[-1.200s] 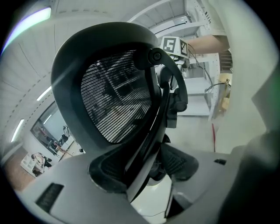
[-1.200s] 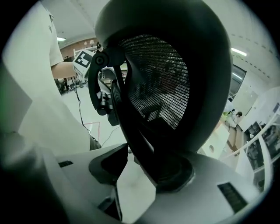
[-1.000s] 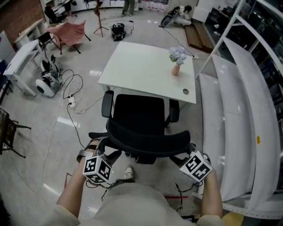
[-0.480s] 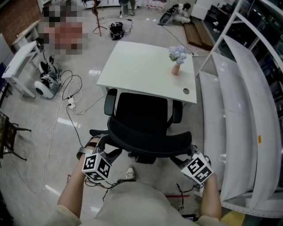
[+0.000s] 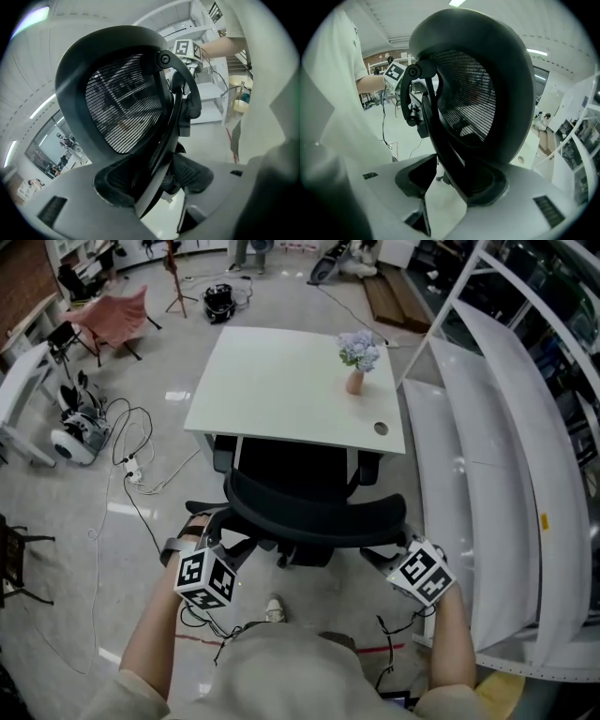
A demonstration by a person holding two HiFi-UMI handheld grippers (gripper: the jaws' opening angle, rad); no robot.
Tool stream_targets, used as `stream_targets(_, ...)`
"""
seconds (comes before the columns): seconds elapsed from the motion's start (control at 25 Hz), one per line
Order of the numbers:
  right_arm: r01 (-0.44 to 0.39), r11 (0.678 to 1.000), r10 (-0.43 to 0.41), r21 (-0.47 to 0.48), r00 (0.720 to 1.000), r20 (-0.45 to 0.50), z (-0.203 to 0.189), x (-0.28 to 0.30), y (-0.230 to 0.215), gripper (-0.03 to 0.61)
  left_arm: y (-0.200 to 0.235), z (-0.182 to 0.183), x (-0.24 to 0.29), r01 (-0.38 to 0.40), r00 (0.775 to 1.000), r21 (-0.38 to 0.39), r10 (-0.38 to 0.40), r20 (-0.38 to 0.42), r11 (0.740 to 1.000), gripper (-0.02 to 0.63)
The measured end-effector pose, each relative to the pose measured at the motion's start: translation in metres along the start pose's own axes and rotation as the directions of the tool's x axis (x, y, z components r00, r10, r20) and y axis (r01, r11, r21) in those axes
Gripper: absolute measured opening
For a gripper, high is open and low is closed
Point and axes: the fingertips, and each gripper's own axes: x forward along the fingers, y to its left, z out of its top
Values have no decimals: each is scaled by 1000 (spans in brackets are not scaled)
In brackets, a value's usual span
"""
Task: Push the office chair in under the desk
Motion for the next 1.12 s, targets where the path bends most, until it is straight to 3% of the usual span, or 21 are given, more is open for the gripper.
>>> stream_targets(0.32,67,998,-67,-8,998,22,18,21,-41,206,43,-2,25,-32,999,30,31,30,999,264)
stream_targets(0.48,78,997,-78,-16,997,27,28,30,-69,210,67,0,40,-70,996,39,68,53,997,273)
stream_targets(1.12,90,994,-87,-65,995,48,57,62,-150,210,141,2,89,-74,997,12,73,33,997,273)
